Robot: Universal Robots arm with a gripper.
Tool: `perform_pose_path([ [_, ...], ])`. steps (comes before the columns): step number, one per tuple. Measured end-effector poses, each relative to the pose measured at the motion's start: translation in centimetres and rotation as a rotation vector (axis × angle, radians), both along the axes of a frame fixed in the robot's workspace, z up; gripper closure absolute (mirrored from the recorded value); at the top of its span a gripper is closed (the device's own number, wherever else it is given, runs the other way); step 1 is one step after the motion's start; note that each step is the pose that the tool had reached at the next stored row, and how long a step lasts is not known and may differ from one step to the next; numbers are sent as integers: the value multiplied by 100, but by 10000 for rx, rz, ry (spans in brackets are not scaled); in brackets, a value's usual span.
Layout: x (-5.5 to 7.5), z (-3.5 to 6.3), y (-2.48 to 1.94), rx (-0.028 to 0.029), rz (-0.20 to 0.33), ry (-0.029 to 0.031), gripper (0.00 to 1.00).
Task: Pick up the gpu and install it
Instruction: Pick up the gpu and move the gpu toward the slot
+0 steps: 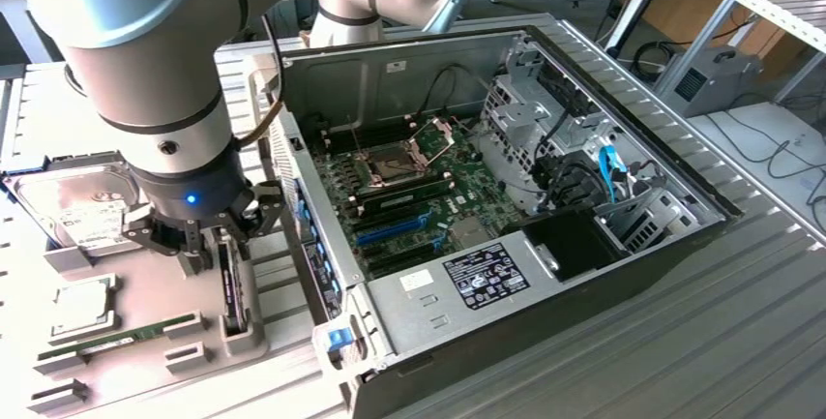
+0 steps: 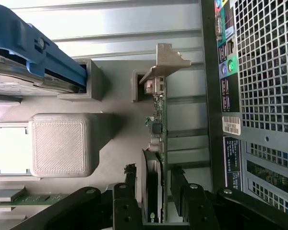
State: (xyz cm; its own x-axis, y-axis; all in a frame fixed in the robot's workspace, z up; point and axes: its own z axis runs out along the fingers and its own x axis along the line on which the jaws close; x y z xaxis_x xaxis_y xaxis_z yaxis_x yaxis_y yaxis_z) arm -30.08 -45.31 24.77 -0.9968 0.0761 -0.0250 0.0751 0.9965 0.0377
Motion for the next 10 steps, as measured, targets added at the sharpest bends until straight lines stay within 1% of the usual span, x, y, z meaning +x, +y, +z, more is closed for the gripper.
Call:
perform_pose_path([
  [10, -6, -51, 5, -1, 0, 1, 58],
])
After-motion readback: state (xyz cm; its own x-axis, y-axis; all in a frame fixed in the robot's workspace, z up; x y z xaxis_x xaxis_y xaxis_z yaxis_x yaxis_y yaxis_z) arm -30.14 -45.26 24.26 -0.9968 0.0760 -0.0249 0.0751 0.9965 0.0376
